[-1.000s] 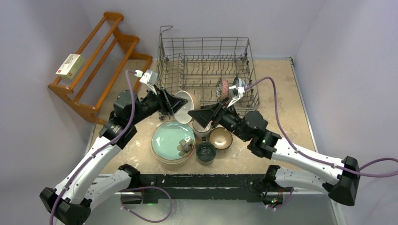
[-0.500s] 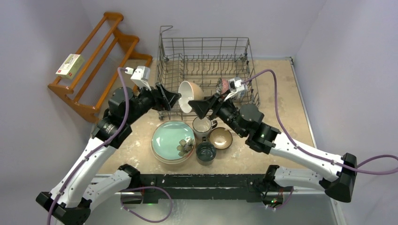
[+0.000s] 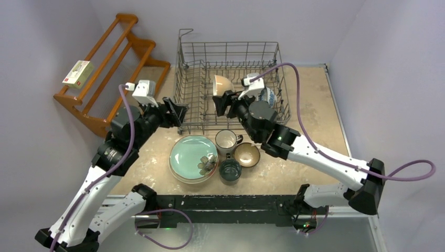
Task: Load the mixed dishes into the dish rack
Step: Insert the bowl into the dish rack.
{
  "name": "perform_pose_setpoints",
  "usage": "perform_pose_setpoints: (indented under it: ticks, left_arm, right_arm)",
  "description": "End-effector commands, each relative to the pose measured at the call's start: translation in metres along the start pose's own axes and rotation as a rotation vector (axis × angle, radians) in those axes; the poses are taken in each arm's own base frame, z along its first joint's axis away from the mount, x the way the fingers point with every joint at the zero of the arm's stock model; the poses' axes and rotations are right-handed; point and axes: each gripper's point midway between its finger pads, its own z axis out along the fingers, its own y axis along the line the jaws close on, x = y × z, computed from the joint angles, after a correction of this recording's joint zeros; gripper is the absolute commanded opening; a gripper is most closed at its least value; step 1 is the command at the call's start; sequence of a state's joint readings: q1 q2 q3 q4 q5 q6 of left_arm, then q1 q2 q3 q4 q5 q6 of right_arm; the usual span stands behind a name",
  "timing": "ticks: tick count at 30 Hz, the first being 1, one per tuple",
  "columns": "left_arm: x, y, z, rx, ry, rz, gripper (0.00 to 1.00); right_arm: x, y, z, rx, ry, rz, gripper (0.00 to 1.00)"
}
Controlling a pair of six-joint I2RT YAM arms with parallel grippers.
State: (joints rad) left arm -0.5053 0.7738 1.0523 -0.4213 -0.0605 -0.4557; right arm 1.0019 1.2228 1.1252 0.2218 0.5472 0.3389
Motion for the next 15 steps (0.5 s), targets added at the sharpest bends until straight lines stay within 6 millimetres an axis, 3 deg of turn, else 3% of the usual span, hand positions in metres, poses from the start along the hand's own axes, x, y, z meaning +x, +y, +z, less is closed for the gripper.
perform_pose_setpoints:
  ticks: [1,10,15]
  left_arm:
    - [0.017,0.025,-0.002,-0.094,0.008,0.046,0.71]
    - [0.046,0.039,0.002,-0.092,-0.001,0.067,0.71]
    - [0.051,0.04,0.002,-0.088,0.012,0.075,0.71]
  right_arm:
    - [-0.047,-0.014,0.015,0.114,-0.124,-0.085,0.0]
    - [-0.025,-0.044,0.053,0.211,-0.051,-0.244,0.0]
    - [-0.016,-0.064,0.068,0.263,-0.024,-0.292,0.0]
